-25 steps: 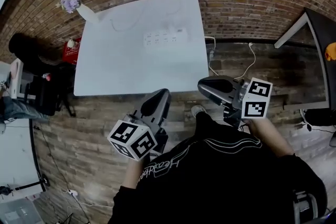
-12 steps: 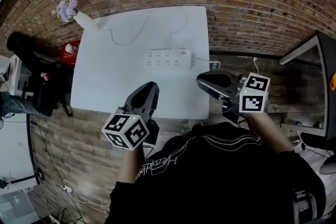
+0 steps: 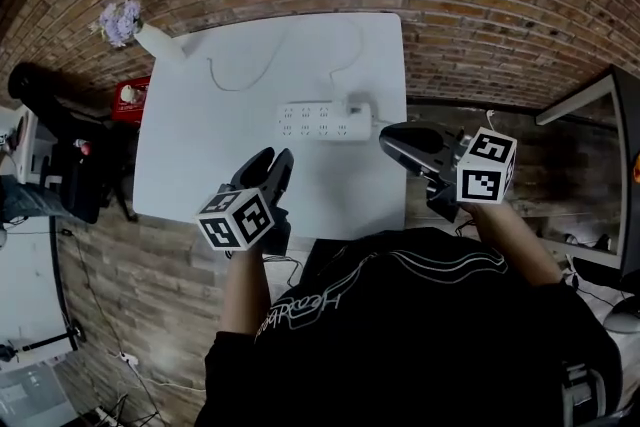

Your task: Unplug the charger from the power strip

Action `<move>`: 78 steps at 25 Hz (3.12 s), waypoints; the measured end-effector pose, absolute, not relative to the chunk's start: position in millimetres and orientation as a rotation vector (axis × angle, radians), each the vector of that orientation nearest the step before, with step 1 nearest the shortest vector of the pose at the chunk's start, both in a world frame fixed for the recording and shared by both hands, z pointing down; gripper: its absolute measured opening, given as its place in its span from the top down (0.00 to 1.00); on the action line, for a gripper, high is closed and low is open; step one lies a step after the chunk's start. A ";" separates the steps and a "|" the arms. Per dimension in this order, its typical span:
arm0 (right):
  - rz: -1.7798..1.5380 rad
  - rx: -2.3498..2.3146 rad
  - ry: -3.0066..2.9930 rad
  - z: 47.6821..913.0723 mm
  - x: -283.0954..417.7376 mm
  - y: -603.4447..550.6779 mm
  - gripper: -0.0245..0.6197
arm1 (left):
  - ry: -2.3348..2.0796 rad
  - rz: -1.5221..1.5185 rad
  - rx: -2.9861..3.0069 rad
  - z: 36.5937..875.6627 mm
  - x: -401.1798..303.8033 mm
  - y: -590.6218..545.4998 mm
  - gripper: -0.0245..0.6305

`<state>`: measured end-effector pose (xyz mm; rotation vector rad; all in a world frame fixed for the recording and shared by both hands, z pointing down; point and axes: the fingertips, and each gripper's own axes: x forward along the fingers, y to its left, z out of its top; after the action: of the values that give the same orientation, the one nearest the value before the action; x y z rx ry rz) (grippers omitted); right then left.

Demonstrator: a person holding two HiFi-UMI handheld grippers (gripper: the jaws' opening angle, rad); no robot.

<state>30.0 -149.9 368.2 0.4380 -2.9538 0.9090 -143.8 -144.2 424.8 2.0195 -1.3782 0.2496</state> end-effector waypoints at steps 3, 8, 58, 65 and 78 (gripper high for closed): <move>0.930 0.460 -2.938 376.6 27.4 -163.9 0.96 | -1.359 0.278 1.986 445.5 -155.9 -164.1 0.73; 0.973 0.476 -2.905 397.1 20.8 -184.7 0.96 | -1.333 0.362 1.913 487.1 -174.7 -197.1 0.71; 0.016 0.146 -2.716 509.7 -66.3 -258.7 0.59 | -1.131 0.544 1.818 562.1 -182.7 -235.6 0.67; -0.003 0.137 -2.730 512.8 -67.6 -258.8 0.59 | -1.135 0.562 1.826 562.8 -181.7 -235.5 0.67; -0.047 0.179 -2.718 512.4 -67.5 -258.2 0.58 | -1.135 0.571 1.792 564.5 -182.4 -235.6 0.67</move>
<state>-67.5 -258.2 512.4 0.1791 -2.7176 -0.0466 -182.4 -235.6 564.5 1.7925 -1.1346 0.5709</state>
